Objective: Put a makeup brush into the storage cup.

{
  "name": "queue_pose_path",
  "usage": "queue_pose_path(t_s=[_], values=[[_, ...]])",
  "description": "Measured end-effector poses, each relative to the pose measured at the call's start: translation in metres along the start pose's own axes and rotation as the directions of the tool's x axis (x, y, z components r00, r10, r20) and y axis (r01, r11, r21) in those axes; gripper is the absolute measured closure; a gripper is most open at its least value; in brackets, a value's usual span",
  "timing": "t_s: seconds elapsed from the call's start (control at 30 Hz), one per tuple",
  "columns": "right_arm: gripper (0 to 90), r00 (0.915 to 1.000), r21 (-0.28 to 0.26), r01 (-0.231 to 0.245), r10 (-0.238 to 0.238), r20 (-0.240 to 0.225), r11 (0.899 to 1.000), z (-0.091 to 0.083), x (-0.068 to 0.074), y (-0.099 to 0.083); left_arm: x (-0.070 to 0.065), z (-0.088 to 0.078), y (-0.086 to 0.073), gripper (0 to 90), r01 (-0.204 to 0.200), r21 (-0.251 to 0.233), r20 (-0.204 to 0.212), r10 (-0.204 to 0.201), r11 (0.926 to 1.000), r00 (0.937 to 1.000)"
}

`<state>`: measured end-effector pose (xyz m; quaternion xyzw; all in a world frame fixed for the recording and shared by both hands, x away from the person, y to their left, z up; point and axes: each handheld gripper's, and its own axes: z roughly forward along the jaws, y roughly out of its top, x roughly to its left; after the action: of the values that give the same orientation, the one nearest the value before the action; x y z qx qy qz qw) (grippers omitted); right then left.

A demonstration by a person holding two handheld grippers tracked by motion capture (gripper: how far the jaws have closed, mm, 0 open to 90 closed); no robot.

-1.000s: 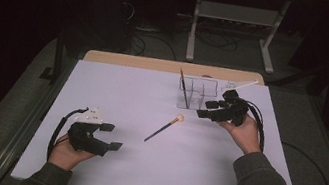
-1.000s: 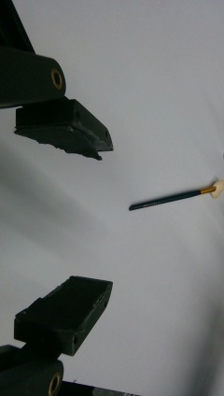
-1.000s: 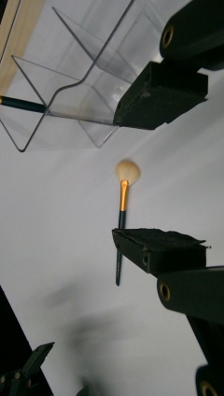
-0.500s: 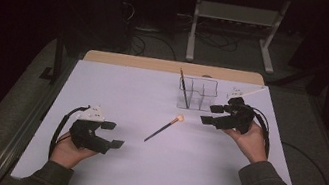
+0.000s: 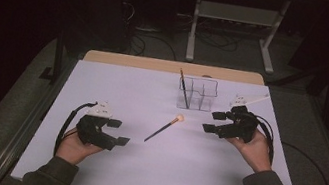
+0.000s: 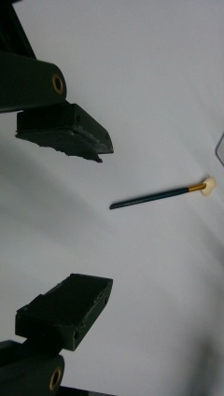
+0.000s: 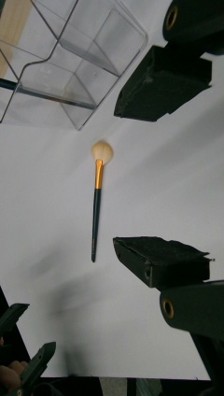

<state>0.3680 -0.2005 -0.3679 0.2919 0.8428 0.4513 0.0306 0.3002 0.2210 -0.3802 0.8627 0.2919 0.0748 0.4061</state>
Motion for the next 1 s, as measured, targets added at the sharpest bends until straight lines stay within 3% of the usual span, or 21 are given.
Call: queue_pose_path(t_s=[0.3,0.47,1.0], values=[[29.2,0.9999,-0.003,0.015,-0.015,0.004,1.0,-0.004,0.009,-0.004,0.001,0.004,0.012,29.2,-0.012,0.008,-0.008,0.012,0.9999,0.9999],[28.0,0.9999,0.012,0.013,-0.013,-0.002,1.0,-0.002,0.014,-0.013,0.0,0.009,0.022,29.7,-0.039,0.022,-0.011,0.039,0.999,0.9992],[27.5,0.9997,0.006,0.024,-0.024,-0.002,1.0,-0.008,0.024,-0.036,0.001,0.041,0.05,32.5,-0.06,0.078,-0.005,0.061,0.9951,0.9981]])
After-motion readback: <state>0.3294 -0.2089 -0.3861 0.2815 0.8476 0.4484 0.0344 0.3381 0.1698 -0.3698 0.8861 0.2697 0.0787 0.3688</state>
